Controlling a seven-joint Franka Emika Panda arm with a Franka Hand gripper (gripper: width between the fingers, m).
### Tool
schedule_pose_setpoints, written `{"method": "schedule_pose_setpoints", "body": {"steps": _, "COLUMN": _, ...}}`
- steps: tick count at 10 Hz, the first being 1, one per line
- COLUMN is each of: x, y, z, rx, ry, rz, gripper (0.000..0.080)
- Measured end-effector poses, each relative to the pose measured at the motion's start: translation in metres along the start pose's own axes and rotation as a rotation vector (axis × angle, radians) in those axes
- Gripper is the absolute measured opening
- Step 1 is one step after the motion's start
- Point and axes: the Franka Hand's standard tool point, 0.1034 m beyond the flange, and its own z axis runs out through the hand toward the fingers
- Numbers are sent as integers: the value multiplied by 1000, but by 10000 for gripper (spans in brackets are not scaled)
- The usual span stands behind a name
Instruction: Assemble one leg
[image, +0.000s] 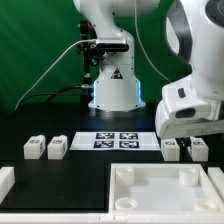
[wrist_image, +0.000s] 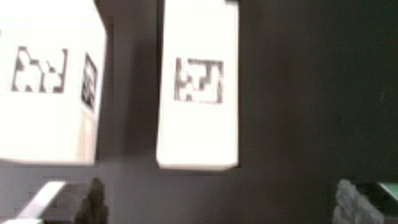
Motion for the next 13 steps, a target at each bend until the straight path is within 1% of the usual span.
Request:
{"method": "schedule_pose_setpoints", "body": {"steps": 1, "x": 2, "y": 0, "z": 1, "rx": 4, "ry": -62, "rz": -1, "gripper": 649}}
{"method": "schedule_pose_setpoints", "body": {"steps": 2, "x": 0, "y": -1, "z": 5, "rx": 5, "ry": -123, "rz": 6, "gripper": 649}}
{"method": "schedule_pose_setpoints", "body": {"steps": 3, "x": -1, "y": -2, "z": 14, "rx": -1, "ry": -135, "rz": 49, "gripper": 649}}
{"method": "schedule_pose_setpoints", "body": {"steps": 4, "x": -7, "y": -3, "z": 24, "rx": -11, "ry": -154, "rz": 57, "gripper": 649}}
{"method": "schedule_pose_setpoints", "body": {"steps": 7, "x": -14, "y": -5, "z": 46, "rx": -26, "ry": -165, "rz": 55, "gripper": 649}}
{"method": "schedule_pose_setpoints", "body": {"steps": 8, "x": -15, "y": -7, "z": 49, "rx": -30, "ry": -171, "rz": 53, "gripper": 649}}
{"method": "schedule_pose_setpoints", "body": {"steps": 11, "x": -15, "y": -8, "z": 50, "rx": -32, "ry": -172, "rz": 49, "gripper": 649}}
{"method": "schedule_pose_setpoints", "body": {"steps": 12, "x": -15, "y": -8, "z": 50, "rx": -32, "ry": -172, "rz": 49, "gripper": 547}}
{"method": "schedule_pose_setpoints", "body": {"steps": 13, "x": -15, "y": -8, "z": 50, "rx": -32, "ry": -172, "rz": 49, "gripper": 547}}
